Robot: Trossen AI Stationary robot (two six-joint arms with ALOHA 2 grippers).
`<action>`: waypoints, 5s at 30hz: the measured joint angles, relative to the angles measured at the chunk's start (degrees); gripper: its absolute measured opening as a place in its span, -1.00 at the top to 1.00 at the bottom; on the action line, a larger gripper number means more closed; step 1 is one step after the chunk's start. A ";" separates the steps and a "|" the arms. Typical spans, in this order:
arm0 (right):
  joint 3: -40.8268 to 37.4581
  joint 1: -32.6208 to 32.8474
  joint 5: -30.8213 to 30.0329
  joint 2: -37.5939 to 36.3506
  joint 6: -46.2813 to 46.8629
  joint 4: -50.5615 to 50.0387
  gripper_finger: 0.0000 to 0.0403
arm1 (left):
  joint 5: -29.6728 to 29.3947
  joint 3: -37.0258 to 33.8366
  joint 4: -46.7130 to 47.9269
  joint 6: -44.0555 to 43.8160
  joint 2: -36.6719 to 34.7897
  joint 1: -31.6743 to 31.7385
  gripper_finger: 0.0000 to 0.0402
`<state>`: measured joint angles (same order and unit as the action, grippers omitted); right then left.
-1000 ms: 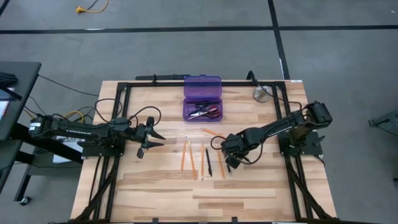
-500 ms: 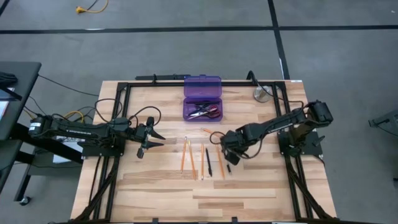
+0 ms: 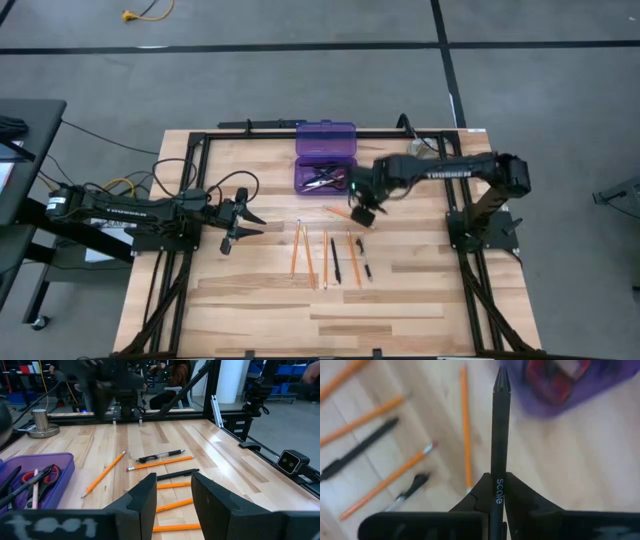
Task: Pick & place school supplies into a supply box
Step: Put the black pen into the violet supply box, then put the orange pencil into the violet supply box
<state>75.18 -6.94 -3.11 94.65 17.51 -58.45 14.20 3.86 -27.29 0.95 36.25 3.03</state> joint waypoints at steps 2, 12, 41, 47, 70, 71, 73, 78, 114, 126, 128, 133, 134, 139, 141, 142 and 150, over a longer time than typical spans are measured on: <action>3.16 -2.52 0.00 1.17 -4.32 0.19 0.92 | 0.00 0.00 0.00 0.02 0.00 -0.02 0.45; 22.74 -11.70 0.20 16.55 -22.35 -0.40 0.90 | 0.00 0.00 0.70 0.24 0.02 0.00 0.45; 45.96 -15.71 -0.39 40.72 -34.09 -11.56 0.78 | -0.01 0.00 1.48 0.96 0.02 -0.01 0.45; 45.94 -15.92 -3.58 40.72 -34.05 -11.44 0.75 | 0.00 0.00 1.92 0.97 0.02 0.00 0.45; 45.91 -15.93 -4.78 40.70 -33.96 -11.87 0.75 | 0.00 0.00 2.21 0.92 0.02 -0.02 0.45; 45.91 -15.93 -4.72 40.70 -33.81 -12.18 0.75 | 0.00 0.00 2.23 0.92 0.02 0.00 0.45; 45.91 -15.93 -4.55 40.70 -32.52 -12.78 0.75 | 0.00 0.00 2.21 0.92 0.02 -0.02 0.45; 45.89 -15.93 -4.52 40.68 -30.99 -13.76 0.68 | 0.00 0.00 2.21 0.89 0.02 -0.02 0.45; 45.20 -7.31 -4.28 20.36 -20.52 -31.47 0.37 | 0.00 0.00 1.48 -3.28 0.02 -0.02 0.45; 8.89 0.84 -4.36 -4.76 -11.62 -10.15 0.37 | -0.02 0.00 -2.55 -11.54 0.02 -0.02 0.45; -0.46 1.98 -4.83 -9.52 -9.08 -2.90 0.37 | 0.00 0.00 -3.08 -13.51 0.02 -0.02 0.45; -21.52 5.00 -10.24 -19.56 -0.06 12.84 0.37 | 0.00 0.00 -3.69 -15.42 0.02 -0.04 0.45; -24.85 5.52 -11.73 -21.09 2.20 15.09 0.37 | 0.00 0.00 -3.69 -15.82 0.02 -0.04 0.45; -36.19 8.56 -19.19 -26.00 12.12 21.92 0.37 | -0.66 0.00 -3.48 -20.87 0.02 -0.02 0.45; -38.21 9.63 -21.41 -26.48 14.90 22.84 0.37 | -3.79 0.00 -3.13 -23.96 0.02 -0.04 0.45; -38.96 10.09 -22.36 -26.56 15.87 22.90 0.37 | -6.00 0.00 -3.07 -25.61 0.12 -0.21 0.45; -40.97 13.03 -28.44 -25.63 18.80 23.35 0.37 | -26.38 0.04 -3.26 -34.80 3.96 -5.12 0.45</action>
<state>34.22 6.08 -31.56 69.02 36.31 -35.10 -12.18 3.90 -30.54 -33.85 40.21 -2.09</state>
